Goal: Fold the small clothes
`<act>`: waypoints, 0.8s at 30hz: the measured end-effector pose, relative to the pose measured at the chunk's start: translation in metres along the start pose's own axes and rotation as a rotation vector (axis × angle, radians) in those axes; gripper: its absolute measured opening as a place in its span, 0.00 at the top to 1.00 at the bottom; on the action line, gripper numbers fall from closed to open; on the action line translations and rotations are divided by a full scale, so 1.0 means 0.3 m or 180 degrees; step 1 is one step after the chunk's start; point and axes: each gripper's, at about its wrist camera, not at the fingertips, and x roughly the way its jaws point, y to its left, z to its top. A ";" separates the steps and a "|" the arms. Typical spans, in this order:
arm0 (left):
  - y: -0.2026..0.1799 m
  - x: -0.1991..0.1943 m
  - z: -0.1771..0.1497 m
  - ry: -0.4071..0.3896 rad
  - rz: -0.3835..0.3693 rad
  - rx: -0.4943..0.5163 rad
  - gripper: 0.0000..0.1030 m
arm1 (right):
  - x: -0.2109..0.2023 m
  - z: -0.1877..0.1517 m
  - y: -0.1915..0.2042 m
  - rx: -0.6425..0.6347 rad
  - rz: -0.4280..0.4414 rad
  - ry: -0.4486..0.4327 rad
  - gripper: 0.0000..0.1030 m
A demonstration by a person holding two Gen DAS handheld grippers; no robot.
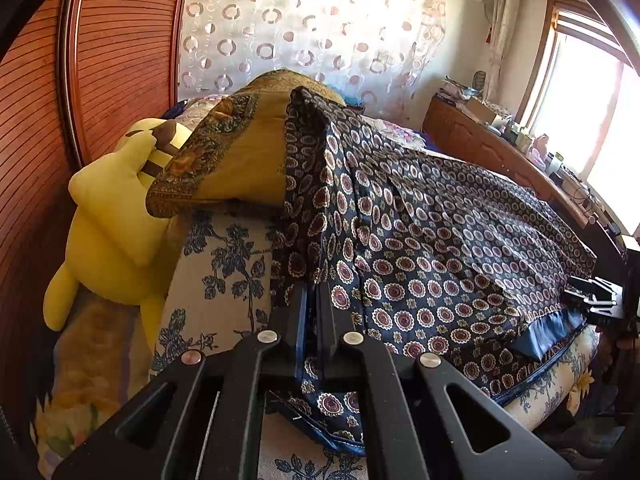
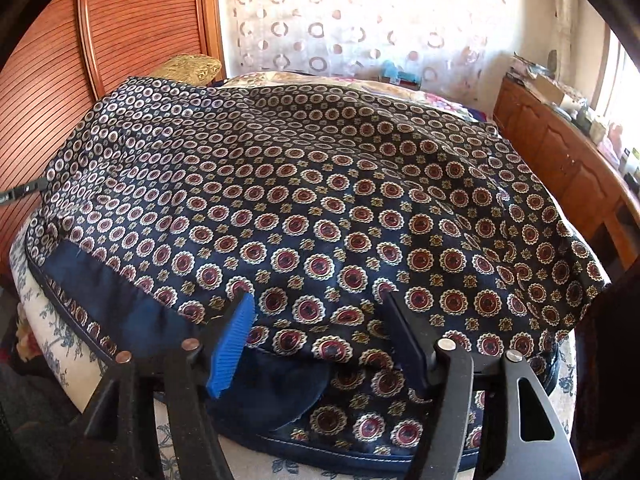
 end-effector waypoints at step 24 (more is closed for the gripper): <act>0.042 0.135 0.043 0.0288 -0.0086 -0.0237 0.49 | -0.012 -0.081 0.023 0.0139 -0.0102 -0.0172 0.07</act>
